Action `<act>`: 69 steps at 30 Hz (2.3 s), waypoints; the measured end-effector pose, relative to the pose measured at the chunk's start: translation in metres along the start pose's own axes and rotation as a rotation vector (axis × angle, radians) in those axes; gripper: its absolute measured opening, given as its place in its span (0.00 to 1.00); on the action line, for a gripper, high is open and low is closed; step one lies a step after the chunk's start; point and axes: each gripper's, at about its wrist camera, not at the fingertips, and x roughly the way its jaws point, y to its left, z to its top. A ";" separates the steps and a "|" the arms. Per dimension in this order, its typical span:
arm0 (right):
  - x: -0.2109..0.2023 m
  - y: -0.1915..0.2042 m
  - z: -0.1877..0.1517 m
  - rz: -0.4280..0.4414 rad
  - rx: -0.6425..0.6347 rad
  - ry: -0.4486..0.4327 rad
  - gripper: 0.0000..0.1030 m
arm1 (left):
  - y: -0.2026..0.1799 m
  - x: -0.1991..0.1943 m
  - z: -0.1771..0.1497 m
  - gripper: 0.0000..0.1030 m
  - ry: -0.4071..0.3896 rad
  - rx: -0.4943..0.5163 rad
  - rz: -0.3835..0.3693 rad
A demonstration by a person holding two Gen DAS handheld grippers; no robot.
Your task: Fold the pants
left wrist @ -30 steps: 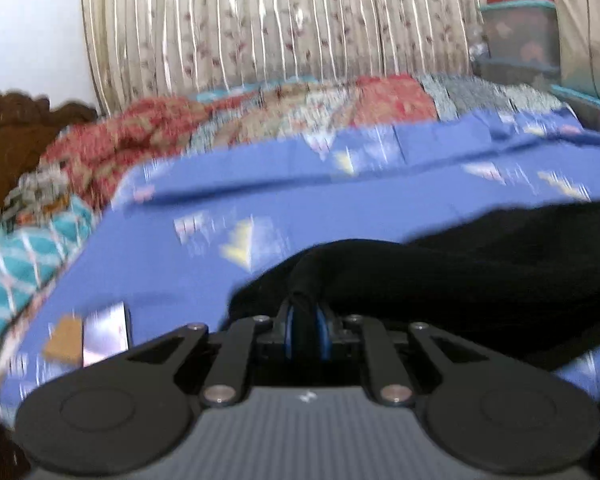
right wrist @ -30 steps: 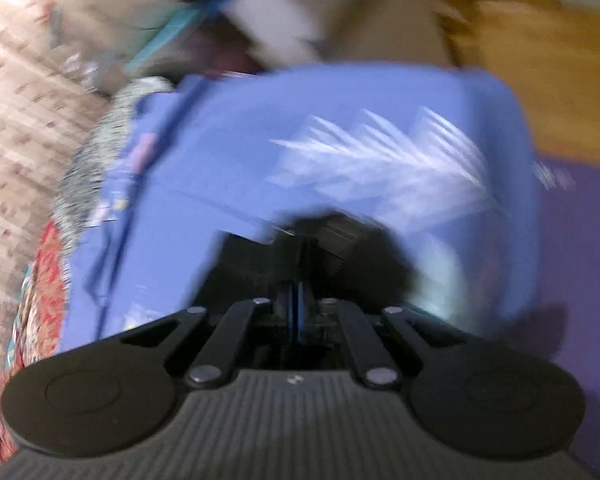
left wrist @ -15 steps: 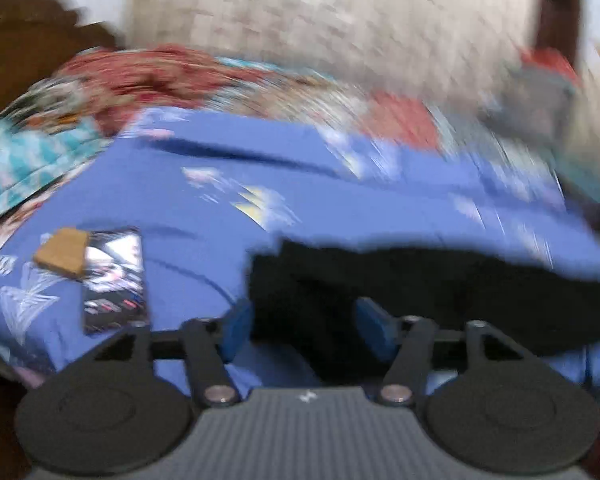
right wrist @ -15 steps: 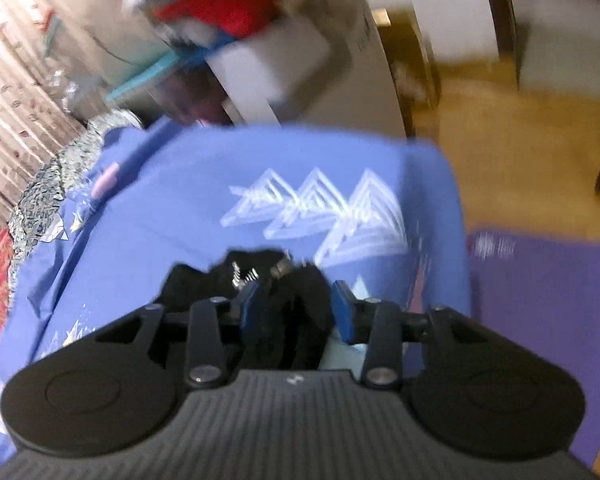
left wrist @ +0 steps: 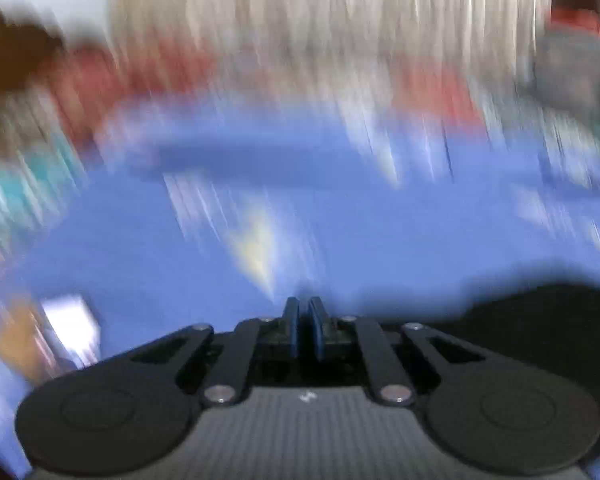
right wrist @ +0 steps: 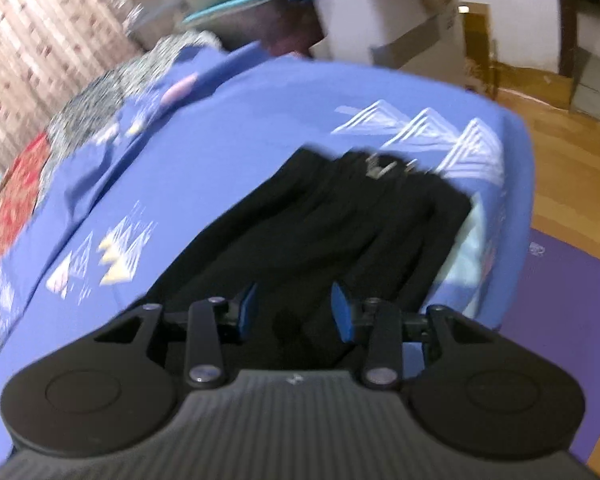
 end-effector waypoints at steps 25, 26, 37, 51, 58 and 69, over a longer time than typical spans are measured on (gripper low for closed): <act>-0.064 0.420 -0.262 1.082 -1.438 0.478 0.18 | 0.113 -0.060 -0.097 0.23 0.241 -0.616 -0.026; -0.058 0.424 -0.270 1.009 -1.473 0.459 0.10 | 0.110 -0.056 -0.099 0.25 0.253 -0.616 -0.039; -0.112 0.392 -0.258 0.832 -1.497 -0.605 0.10 | 0.087 0.003 -0.099 0.49 0.319 -0.724 -0.235; -0.108 0.356 -0.292 1.058 -1.476 0.085 0.55 | 0.106 0.008 -0.092 0.81 0.292 -0.712 -0.265; -0.065 0.333 -0.236 0.861 -1.128 0.149 0.50 | 0.065 0.068 -0.072 0.73 0.342 -0.668 -0.382; -0.015 0.411 -0.293 0.880 -0.969 0.546 0.31 | 0.077 -0.006 -0.063 0.19 0.079 -0.530 -0.038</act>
